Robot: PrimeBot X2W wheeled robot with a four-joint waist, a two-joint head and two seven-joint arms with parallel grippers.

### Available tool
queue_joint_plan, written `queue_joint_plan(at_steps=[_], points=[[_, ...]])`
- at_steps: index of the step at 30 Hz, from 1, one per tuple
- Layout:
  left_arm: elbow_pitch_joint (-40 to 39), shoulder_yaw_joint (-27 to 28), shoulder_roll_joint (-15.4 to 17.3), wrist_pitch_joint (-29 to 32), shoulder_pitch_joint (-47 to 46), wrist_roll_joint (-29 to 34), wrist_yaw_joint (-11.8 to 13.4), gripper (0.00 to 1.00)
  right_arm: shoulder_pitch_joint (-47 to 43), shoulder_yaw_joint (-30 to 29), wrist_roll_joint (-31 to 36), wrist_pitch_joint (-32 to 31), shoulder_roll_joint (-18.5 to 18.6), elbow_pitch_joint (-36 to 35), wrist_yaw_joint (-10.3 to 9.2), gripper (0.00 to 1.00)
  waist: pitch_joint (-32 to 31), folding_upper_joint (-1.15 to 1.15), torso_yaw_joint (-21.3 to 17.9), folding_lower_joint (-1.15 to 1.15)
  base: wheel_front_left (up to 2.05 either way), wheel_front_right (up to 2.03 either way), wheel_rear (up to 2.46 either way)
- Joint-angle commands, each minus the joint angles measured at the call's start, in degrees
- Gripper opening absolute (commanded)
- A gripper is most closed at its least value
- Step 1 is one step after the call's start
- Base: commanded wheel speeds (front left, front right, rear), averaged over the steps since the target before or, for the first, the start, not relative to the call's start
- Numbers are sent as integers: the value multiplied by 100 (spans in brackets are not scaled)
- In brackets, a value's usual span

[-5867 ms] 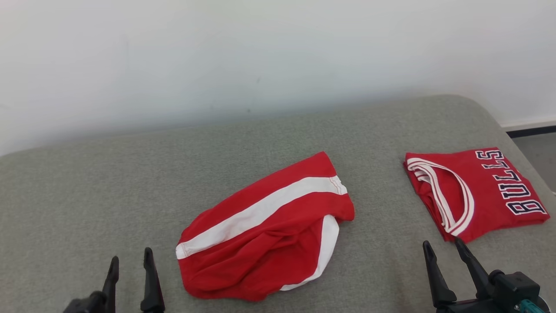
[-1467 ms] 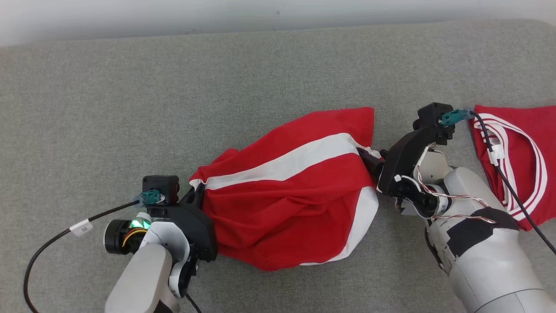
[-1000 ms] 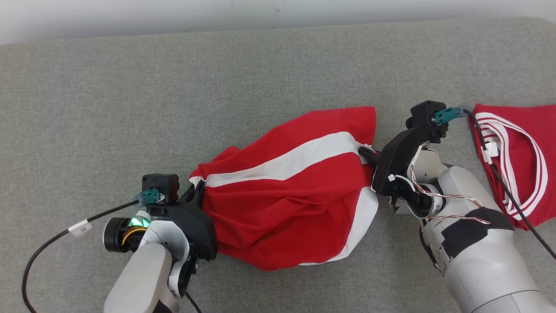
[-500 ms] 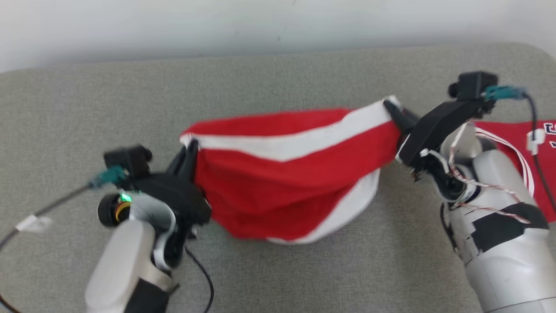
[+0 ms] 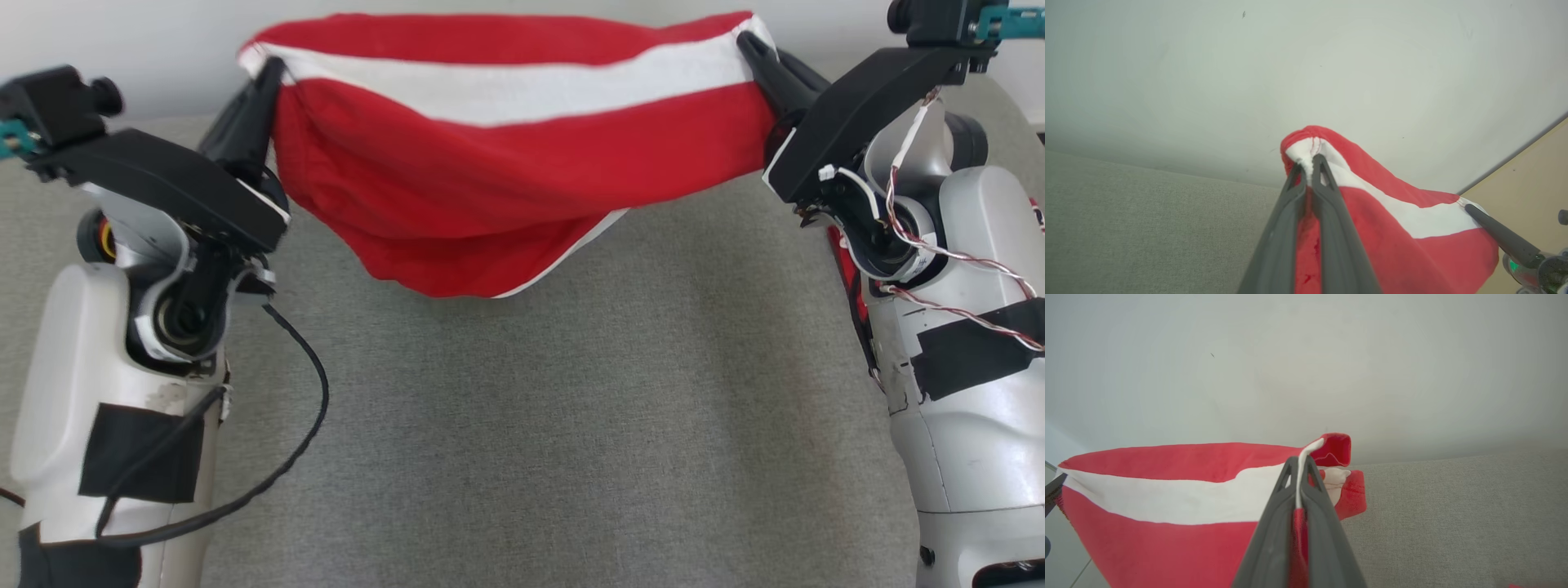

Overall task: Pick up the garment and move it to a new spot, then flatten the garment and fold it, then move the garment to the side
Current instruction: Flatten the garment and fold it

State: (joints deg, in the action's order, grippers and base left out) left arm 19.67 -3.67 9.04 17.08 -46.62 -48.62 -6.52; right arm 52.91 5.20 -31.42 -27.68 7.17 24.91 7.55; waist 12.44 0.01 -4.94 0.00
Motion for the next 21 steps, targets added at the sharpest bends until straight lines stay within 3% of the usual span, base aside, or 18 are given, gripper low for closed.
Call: queue_joint_plan(at_steps=[1,13,17,21], points=[[-44,43,-3,28,-52,-73,17,0,34,-11,73,-28,-15,-27,-14,0,128,-1,-86,0,0,0,0],[-41,115,47,-29,19,-143,97,0,51,-179,178,-121,-75,-50,-14,0,530,-1,-152,0,0,0,0],[-14,236,157,-126,-388,-62,237,0,461,-305,333,195,-225,156,-14,0,918,-1,-249,0,0,0,0],[90,336,254,-432,-1086,116,326,0,1194,-510,509,914,-353,504,-14,0,1434,-1,-321,0,0,0,0]])
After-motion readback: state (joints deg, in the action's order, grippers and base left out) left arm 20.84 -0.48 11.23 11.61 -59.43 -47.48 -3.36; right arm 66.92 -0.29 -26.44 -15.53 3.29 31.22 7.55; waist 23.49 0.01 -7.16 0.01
